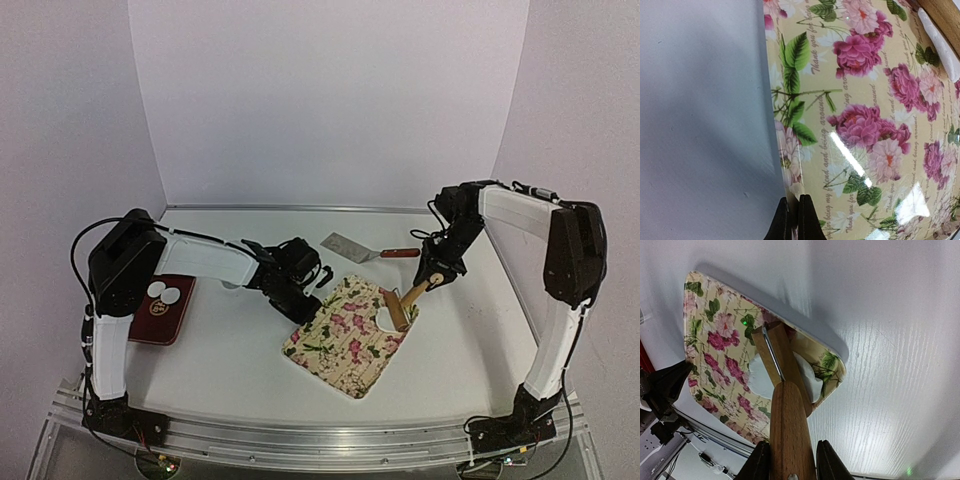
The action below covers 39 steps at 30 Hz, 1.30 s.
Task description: Roll out the dumpling wrappers from the dough
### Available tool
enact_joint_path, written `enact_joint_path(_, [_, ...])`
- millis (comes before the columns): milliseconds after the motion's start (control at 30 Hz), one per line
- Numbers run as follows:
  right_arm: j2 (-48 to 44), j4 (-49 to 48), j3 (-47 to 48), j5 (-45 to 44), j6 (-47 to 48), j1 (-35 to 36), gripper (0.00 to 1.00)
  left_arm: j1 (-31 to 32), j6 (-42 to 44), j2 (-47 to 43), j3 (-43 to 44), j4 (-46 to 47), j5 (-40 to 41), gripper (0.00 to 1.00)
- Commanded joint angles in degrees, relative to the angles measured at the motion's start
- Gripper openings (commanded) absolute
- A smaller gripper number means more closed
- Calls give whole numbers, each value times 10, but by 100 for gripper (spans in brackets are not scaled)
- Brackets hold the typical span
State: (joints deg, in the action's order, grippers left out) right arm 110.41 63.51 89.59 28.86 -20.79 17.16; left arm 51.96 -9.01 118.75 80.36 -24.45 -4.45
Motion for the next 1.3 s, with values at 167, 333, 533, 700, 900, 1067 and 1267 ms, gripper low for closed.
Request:
enact_joint_path(167, [92,37,-33,-150,17,5,0,0,4,42,25,-33,5,0])
enact_joint_path(333, [115,22,-51,-163,12,21,0,0,2,50,32,-34,2,0])
enact_joint_path(533, [135,-2,-76,-163,-2,40,0,0,0,58,41,-39,1,0])
enact_joint_path(700, [148,-8,-76,-169,-4,48,0,0,-3,63,48,-42,-1,0])
enact_joint_path(900, [169,-15,-73,-181,-6,59,0,0,-7,68,56,-46,0,0])
enact_joint_path(1067, [182,-20,-66,-181,-12,70,0,0,-7,71,60,-51,-1,0])
enact_joint_path(1267, [200,-22,-56,-181,-18,86,0,0,-4,75,68,-56,-3,0])
